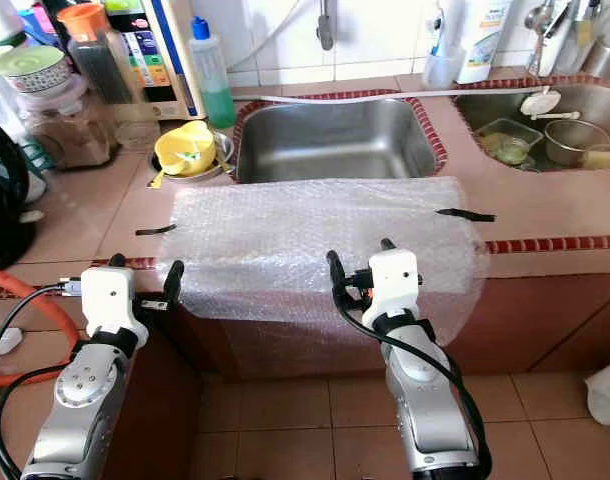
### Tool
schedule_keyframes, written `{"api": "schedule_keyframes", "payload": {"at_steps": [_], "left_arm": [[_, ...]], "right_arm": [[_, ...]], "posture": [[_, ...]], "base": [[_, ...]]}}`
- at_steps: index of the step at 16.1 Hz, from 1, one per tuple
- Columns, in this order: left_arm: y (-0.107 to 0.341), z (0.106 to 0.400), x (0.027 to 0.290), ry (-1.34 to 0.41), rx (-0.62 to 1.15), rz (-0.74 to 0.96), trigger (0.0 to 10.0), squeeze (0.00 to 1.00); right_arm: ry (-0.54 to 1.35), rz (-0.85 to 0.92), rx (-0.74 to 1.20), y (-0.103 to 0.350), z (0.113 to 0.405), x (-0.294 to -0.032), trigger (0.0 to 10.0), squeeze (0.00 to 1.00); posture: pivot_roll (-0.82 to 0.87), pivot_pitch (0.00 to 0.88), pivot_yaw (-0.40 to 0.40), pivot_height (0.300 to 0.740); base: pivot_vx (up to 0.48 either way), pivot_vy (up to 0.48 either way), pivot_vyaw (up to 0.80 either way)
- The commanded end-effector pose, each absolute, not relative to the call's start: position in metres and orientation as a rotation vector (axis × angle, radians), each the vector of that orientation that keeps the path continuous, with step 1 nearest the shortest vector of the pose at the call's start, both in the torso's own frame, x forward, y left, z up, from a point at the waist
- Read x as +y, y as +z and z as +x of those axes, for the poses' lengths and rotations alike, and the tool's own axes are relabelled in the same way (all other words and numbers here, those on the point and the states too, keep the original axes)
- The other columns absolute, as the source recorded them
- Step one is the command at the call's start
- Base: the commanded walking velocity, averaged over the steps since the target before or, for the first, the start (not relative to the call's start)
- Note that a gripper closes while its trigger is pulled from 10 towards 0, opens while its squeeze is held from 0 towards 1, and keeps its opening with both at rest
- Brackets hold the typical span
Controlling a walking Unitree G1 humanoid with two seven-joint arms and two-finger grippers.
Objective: Kitchen organization
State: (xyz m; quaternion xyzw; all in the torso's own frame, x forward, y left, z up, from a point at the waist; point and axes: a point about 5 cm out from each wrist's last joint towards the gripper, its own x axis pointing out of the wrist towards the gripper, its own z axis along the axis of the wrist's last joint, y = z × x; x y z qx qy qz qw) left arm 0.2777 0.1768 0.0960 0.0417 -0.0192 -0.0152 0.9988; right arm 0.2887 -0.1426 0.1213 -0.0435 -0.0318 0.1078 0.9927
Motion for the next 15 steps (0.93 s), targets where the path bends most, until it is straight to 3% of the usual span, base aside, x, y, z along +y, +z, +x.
{"api": "schedule_keyframes", "payload": {"at_steps": [1,10,15], "left_arm": [[0.0962,0.2775,0.1777,-0.033,-0.031,0.088,10.0,0.0],[0.0951,0.2773,0.1771,-0.004,-0.02,0.081,10.0,0.0],[0.0948,0.2774,0.1774,-0.003,-0.019,0.093,10.0,0.0]], "right_arm": [[0.205,-0.08,-0.064,0.1223,0.2878,-0.1444,10.0,0.0],[0.214,-0.082,-0.063,0.1219,0.2889,-0.1435,10.0,0.0],[0.215,-0.08,-0.063,0.1223,0.2889,-0.143,10.0,0.0]], "posture": [[-0.16,0.124,0.098,0.74],[-0.16,0.121,0.093,0.74],[-0.16,0.122,0.092,0.74]], "base": [[0.0,0.0,0.0],[0.0,0.0,-0.05],[0.0,-0.245,0.0]]}}
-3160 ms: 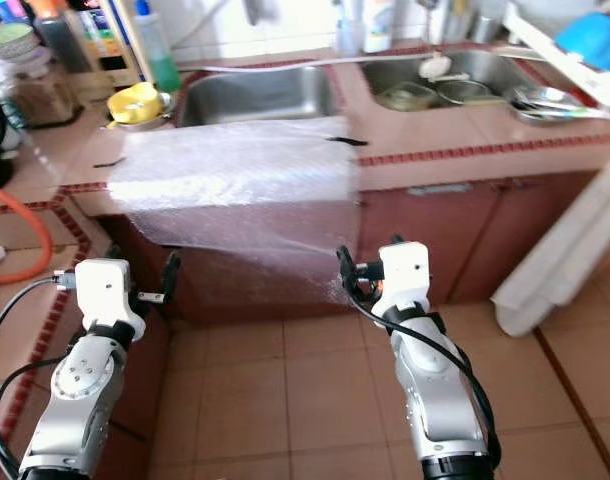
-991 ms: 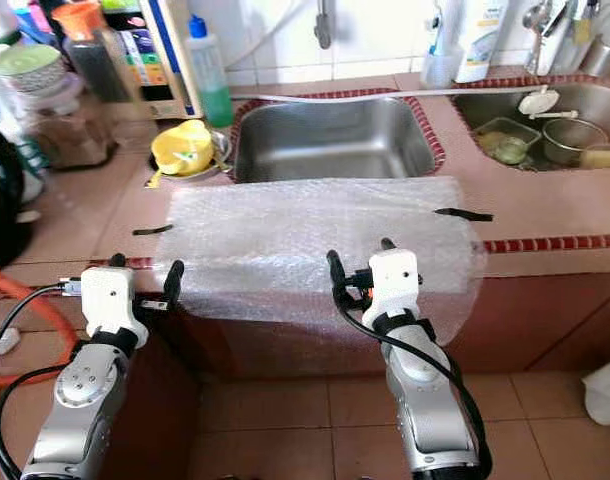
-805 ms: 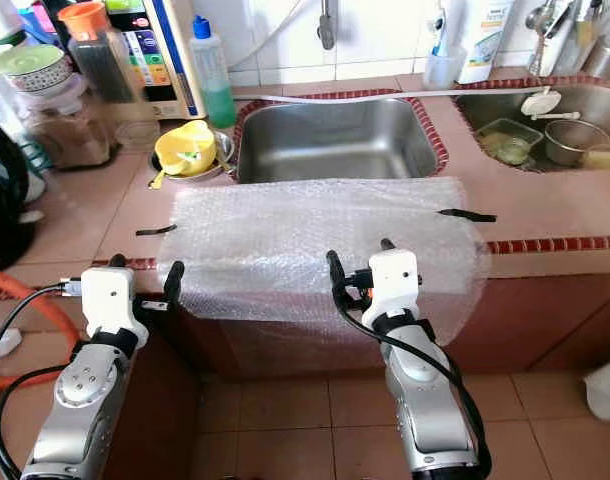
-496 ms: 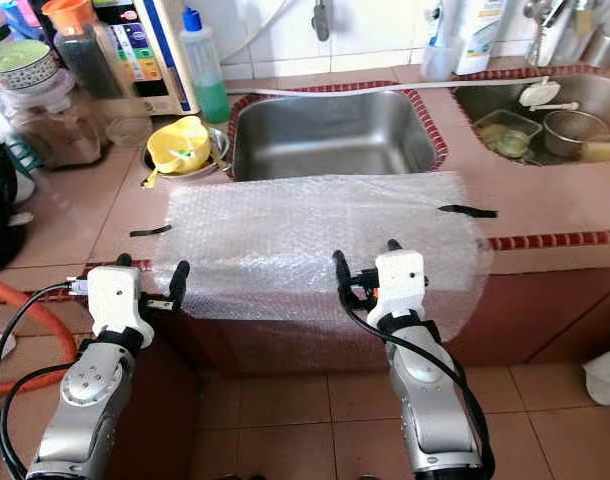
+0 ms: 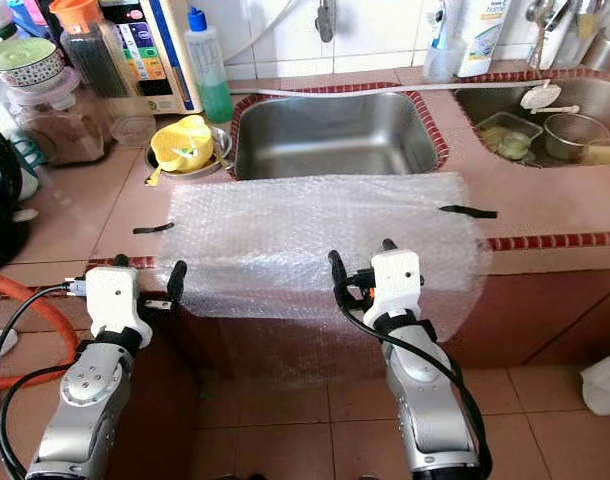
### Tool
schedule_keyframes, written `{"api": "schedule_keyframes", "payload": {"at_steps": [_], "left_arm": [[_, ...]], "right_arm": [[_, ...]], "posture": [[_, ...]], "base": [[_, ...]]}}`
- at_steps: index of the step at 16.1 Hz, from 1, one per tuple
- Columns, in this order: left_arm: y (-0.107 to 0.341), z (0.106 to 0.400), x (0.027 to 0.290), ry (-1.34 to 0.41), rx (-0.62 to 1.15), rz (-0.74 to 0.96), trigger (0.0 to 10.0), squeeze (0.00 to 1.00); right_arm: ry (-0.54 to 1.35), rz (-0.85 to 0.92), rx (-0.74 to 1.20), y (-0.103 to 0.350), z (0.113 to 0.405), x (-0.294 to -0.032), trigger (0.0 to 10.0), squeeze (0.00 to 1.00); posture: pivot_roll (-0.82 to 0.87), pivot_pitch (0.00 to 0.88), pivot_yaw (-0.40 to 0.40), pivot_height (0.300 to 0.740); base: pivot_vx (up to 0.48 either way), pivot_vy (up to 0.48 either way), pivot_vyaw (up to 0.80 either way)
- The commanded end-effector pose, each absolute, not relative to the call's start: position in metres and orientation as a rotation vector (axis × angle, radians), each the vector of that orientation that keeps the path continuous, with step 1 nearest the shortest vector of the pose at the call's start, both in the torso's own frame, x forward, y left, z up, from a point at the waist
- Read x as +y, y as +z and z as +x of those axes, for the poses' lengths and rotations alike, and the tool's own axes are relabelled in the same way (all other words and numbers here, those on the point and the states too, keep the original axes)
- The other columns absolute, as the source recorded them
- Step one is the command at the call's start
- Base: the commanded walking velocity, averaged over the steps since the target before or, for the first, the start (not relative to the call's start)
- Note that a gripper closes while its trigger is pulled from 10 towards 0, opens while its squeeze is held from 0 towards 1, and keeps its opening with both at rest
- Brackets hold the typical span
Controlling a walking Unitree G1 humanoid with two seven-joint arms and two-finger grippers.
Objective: Kitchen organization
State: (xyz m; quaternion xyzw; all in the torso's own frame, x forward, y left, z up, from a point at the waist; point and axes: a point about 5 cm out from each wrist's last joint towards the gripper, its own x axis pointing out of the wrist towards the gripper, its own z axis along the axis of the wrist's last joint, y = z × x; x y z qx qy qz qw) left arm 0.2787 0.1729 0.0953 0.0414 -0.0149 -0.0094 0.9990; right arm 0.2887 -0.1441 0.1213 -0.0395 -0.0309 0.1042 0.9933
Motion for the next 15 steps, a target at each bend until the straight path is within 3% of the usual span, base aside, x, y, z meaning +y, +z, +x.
{"api": "schedule_keyframes", "payload": {"at_steps": [1,12,15], "left_arm": [[0.0945,0.2774,0.1778,-0.001,-0.017,0.098,10.0,0.0],[0.095,0.2776,0.1795,0.0,-0.013,0.11,10.0,0.0],[0.0961,0.279,0.1822,0.006,-0.02,0.114,10.0,0.0]], "right_arm": [[0.215,-0.081,-0.062,0.1221,0.2887,-0.1428,10.0,0.0],[0.206,-0.076,-0.057,0.1203,0.2875,-0.1429,10.0,0.0],[0.198,-0.075,-0.062,0.1218,0.289,-0.1436,10.0,0.0]], "posture": [[-0.16,0.123,0.093,0.74],[-0.16,0.129,0.101,0.74],[-0.16,0.125,0.101,0.74]], "base": [[0.0,-0.304,0.0],[0.0,-0.373,0.0],[0.0,0.0,0.0]]}}
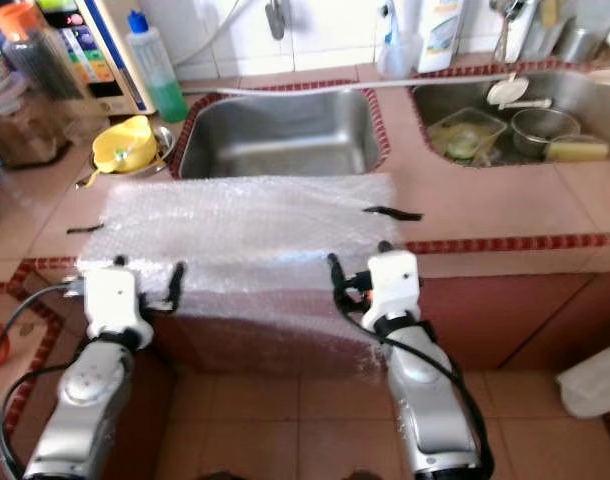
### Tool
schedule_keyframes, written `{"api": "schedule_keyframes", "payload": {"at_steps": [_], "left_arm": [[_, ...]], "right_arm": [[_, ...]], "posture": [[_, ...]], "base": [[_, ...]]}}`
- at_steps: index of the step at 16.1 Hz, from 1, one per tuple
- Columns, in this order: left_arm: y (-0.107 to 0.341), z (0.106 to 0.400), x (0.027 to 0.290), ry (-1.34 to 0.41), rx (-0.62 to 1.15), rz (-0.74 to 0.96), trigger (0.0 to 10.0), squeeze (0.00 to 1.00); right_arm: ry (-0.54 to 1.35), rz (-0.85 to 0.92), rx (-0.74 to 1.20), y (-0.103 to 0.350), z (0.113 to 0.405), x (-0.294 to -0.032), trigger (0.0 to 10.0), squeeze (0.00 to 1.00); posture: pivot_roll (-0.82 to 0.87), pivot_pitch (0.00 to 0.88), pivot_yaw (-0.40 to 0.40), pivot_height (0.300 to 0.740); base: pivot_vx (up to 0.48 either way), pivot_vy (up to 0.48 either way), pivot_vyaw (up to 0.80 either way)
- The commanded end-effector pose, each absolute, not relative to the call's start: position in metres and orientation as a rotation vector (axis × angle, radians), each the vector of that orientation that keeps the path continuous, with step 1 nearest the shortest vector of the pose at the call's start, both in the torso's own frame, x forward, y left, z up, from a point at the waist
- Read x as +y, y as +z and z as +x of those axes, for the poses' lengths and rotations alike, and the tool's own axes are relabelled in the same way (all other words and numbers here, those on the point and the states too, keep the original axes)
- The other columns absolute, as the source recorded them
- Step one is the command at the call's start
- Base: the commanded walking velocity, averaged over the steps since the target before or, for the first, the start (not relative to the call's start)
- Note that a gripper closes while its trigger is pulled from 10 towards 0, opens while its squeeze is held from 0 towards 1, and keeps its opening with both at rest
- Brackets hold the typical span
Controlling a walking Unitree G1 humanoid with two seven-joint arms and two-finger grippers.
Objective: Kitchen organization
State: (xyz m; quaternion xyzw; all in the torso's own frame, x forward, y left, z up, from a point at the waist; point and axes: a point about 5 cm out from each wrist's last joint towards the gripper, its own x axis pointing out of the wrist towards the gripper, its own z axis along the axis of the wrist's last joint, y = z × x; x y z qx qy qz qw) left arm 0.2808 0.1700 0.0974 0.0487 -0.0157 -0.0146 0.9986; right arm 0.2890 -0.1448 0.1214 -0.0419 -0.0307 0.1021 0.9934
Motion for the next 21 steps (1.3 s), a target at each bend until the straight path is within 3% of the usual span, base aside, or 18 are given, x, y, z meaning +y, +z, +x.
{"api": "schedule_keyframes", "payload": {"at_steps": [1,7,16,21], "left_arm": [[0.097,0.28,0.182,0.004,-0.026,0.113,10.0,0.0],[0.12,0.285,0.182,0.025,-0.127,0.072,10.0,0.0],[0.146,0.293,0.168,-0.085,-0.202,0.014,10.0,0.0],[0.146,0.293,0.165,-0.114,-0.207,0.023,10.0,0.0]], "right_arm": [[0.199,-0.076,-0.065,0.123,0.289,-0.143,10.0,0.0],[0.154,-0.153,-0.174,0.146,0.293,-0.149,10.0,0.0],[0.113,-0.204,-0.267,0.171,0.289,-0.152,10.0,0.0],[0.093,-0.209,-0.262,0.169,0.286,-0.154,10.0,0.0]], "posture": [[-0.16,0.125,0.101,0.74],[-0.17,0.124,0.093,0.74],[-0.18,0.115,0.107,0.74],[-0.19,0.113,0.11,0.74]], "base": [[0.0,0.0,0.0],[0.0,0.0,0.0],[0.0,0.0,0.0],[0.402,0.0,0.0]]}}
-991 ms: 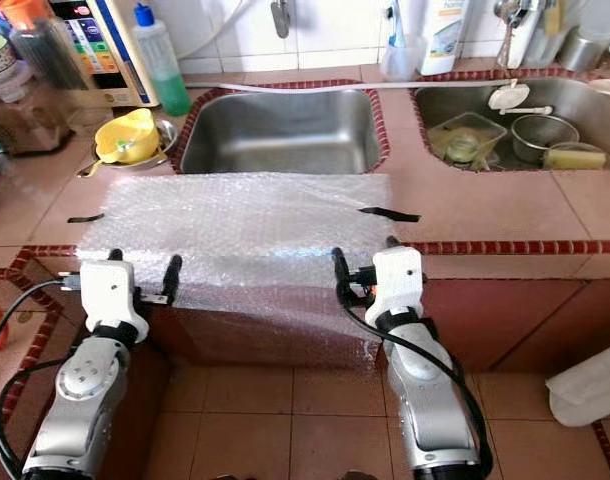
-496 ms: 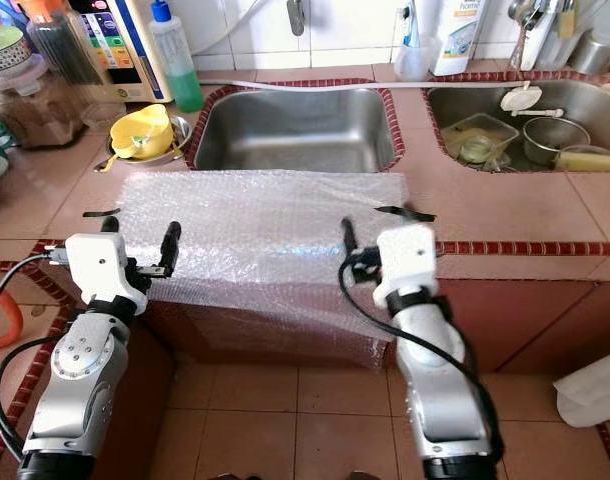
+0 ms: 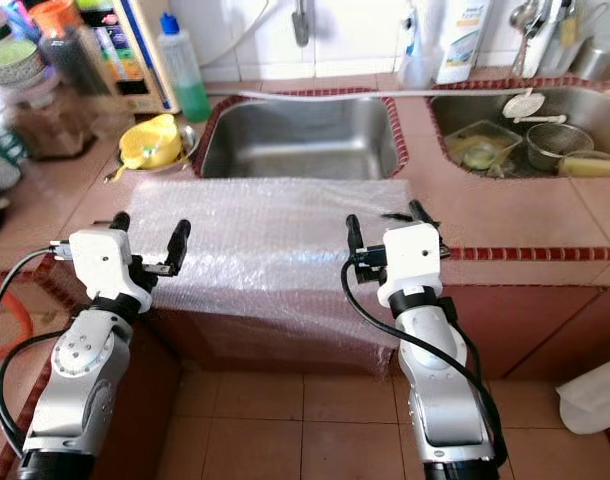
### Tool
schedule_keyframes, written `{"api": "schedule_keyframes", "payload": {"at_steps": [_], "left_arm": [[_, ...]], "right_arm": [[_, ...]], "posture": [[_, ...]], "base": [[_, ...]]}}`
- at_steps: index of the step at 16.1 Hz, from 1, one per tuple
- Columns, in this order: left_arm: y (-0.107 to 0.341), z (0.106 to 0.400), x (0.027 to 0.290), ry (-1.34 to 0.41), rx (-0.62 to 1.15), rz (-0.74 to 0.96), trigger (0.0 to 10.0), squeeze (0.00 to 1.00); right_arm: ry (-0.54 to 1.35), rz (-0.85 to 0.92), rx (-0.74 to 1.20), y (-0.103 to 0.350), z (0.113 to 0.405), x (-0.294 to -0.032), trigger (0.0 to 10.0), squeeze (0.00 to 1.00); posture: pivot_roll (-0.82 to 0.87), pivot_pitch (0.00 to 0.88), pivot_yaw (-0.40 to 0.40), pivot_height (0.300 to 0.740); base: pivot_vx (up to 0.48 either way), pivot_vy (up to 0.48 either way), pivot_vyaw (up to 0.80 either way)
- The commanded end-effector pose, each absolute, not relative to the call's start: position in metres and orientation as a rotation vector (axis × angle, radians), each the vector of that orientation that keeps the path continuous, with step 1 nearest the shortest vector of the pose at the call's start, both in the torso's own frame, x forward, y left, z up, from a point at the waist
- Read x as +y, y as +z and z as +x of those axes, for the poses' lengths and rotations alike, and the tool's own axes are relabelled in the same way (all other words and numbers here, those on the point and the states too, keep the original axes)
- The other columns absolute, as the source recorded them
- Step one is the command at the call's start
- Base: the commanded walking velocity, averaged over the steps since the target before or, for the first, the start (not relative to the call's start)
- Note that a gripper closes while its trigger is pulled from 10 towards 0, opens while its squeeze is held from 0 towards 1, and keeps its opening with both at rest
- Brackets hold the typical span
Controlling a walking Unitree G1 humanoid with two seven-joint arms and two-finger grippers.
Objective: Kitchen organization
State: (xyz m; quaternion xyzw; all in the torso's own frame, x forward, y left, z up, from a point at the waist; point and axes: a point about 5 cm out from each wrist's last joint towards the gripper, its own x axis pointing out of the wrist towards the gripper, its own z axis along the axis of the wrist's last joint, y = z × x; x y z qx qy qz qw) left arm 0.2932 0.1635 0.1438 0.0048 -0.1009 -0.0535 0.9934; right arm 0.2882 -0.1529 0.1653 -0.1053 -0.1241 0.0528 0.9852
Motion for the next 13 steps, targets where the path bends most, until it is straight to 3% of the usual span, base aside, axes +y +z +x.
{"api": "schedule_keyframes", "payload": {"at_steps": [1,8,13], "left_arm": [[0.1461,0.2935,0.1642,-0.12,-0.206,0.018,10.0,0.0],[0.1413,0.2879,0.163,-0.123,-0.181,0.016,10.0,0.0],[0.1411,0.2871,0.1662,-0.085,-0.18,0.031,10.0,0.0]], "right_arm": [[0.093,-0.21,-0.261,0.1686,0.2861,-0.1542,10.0,0.0],[0.113,-0.21,-0.248,0.1655,0.2851,-0.1506,10.0,0.0],[0.142,-0.204,-0.242,0.1642,0.2865,-0.1463,10.0,0.0]], "posture": [[-0.19,0.113,0.11,0.74],[-0.18,0.128,0.103,0.74],[-0.17,0.125,0.103,0.74]], "base": [[0.3,0.0,0.0],[0.288,0.0,0.0],[0.0,0.0,0.0]]}}
